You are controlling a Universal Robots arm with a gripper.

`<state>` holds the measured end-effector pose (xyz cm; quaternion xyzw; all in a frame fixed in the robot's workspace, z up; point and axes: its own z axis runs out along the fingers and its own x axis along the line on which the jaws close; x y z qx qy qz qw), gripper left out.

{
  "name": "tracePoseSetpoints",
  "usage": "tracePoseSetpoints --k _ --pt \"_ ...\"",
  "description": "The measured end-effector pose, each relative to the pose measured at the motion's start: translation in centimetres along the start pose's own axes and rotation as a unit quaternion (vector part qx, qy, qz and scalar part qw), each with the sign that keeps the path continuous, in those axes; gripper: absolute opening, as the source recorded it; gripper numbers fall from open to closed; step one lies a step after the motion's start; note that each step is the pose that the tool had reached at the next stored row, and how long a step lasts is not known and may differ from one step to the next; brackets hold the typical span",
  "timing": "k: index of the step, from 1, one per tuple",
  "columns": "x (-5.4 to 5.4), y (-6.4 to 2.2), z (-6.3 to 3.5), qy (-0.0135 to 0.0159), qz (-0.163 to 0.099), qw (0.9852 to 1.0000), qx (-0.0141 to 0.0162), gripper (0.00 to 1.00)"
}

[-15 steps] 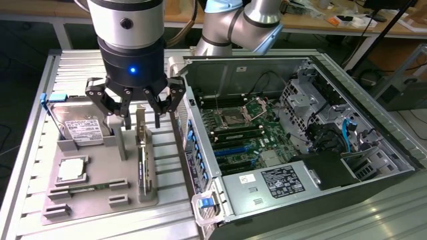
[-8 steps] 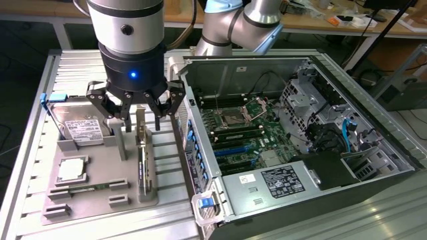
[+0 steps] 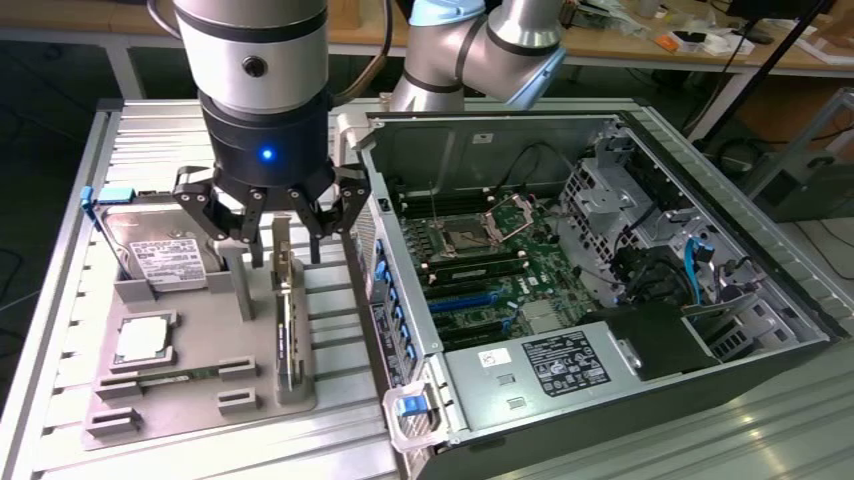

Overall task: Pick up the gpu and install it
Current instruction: 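Pick up the gpu and move the gpu toward the slot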

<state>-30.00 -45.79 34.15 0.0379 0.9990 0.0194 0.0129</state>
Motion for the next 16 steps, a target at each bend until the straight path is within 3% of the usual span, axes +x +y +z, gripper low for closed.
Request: tracePoseSetpoints --k 16 --pt "0.4 -0.12 1.14 -0.0001 0.000 1.0000 0.0014 0.54"
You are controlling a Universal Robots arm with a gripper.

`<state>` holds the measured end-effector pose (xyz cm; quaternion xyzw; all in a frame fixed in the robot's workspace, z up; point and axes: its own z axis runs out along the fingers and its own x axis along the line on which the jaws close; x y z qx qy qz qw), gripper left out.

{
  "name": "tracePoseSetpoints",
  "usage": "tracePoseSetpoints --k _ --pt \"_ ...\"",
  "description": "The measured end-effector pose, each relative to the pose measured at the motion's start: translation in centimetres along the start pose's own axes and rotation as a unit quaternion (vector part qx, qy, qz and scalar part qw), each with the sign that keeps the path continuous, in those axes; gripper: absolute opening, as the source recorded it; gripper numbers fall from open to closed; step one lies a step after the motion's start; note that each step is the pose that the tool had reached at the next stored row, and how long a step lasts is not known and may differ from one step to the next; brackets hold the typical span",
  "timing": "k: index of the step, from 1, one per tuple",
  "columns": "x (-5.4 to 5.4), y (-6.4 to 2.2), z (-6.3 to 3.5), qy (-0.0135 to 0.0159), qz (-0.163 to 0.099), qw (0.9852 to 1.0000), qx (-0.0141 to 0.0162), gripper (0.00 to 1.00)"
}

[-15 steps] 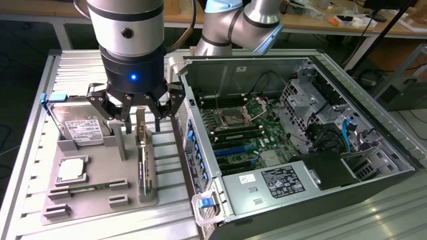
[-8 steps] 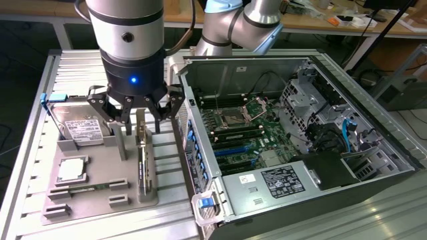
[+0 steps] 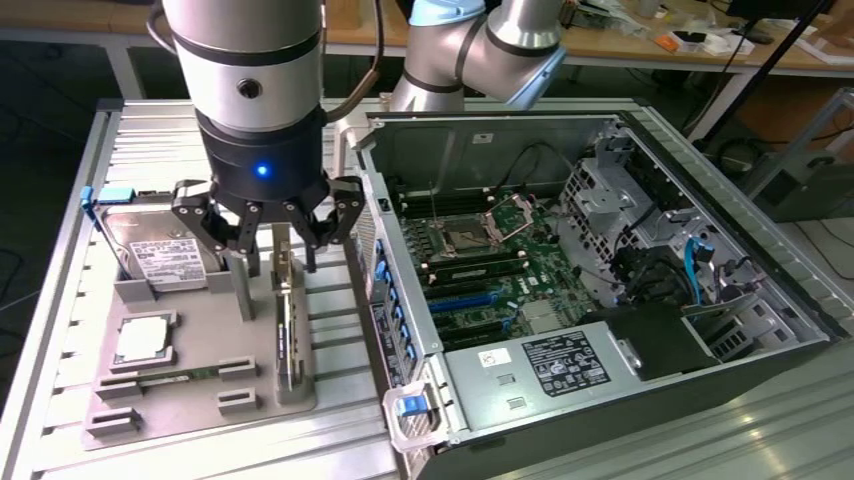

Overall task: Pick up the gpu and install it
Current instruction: 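Pick up the gpu and move the gpu toward the slot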

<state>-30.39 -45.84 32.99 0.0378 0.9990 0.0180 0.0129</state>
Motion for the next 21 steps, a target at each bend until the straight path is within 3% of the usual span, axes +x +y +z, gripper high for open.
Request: tracePoseSetpoints --k 15,21 --pt "0.6 -0.09 1.20 -0.0001 0.000 1.0000 0.0015 0.54" --pt "0.9 -0.13 1.81 -0.0003 0.000 1.0000 0.0040 0.54"
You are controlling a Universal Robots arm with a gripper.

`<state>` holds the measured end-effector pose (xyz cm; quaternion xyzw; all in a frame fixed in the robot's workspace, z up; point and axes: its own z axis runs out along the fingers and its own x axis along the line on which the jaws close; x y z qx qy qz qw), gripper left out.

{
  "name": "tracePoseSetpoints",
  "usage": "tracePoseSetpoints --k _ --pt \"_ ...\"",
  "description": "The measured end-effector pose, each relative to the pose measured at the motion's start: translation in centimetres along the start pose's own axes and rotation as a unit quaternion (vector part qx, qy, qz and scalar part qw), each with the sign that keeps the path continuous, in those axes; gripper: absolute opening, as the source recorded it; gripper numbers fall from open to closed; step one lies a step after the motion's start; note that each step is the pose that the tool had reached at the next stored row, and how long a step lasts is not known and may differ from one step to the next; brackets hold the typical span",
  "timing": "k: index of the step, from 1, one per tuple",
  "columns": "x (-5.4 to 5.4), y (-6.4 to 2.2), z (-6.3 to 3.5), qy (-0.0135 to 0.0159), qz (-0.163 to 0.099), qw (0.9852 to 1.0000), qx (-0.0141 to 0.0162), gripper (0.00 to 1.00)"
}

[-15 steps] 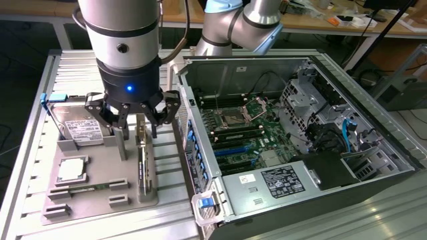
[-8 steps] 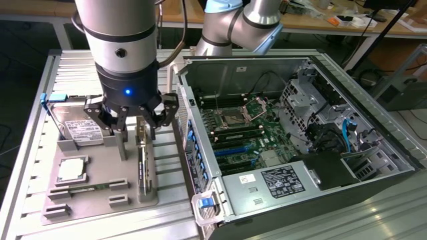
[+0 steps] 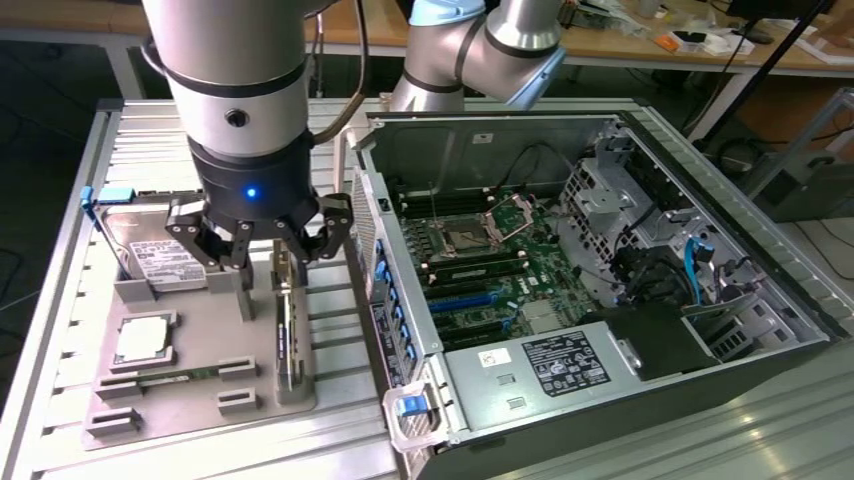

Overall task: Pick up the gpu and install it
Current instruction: 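Pick up the gpu and move the gpu toward the slot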

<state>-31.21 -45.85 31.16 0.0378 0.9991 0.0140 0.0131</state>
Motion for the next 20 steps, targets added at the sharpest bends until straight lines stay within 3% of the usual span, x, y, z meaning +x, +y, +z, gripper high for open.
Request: tracePoseSetpoints --k 7,20 --pt "0.2 -0.03 0.56 -0.0002 0.000 1.0000 0.0026 0.54" --pt "0.3 -0.41 1.12 -0.0002 0.000 1.0000 0.0031 0.54"
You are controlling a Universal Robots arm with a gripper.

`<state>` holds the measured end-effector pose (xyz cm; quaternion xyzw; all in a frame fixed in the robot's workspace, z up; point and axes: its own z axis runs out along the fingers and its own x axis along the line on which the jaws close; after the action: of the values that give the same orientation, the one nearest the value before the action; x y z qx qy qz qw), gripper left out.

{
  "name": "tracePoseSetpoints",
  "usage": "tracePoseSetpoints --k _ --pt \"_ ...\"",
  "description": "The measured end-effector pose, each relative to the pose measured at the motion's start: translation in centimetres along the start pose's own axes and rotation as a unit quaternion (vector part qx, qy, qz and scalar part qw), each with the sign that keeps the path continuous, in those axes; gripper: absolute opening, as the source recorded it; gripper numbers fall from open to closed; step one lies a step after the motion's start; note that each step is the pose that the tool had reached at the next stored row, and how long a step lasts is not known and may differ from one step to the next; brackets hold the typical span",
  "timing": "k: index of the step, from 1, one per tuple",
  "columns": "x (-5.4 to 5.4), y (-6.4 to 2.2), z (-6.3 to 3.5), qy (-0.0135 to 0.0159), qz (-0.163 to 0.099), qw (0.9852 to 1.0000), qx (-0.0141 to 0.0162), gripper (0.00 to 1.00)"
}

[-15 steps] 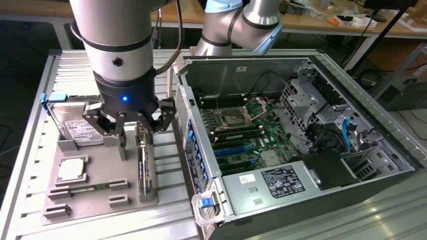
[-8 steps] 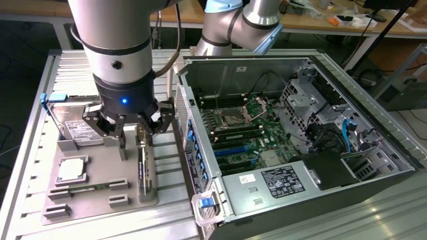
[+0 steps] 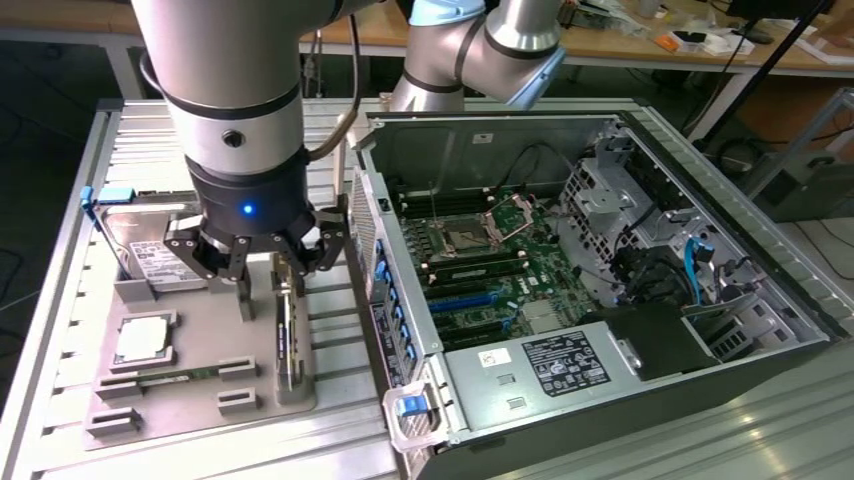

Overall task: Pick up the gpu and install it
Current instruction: 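Pick up the gpu and move the gpu toward the slot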

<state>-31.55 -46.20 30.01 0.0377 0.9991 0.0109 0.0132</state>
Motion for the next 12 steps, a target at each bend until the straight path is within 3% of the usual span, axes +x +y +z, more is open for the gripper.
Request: tracePoseSetpoints --k 12 --pt "0.10 -0.39 0.75 -0.0001 0.000 1.0000 0.0011 0.54"
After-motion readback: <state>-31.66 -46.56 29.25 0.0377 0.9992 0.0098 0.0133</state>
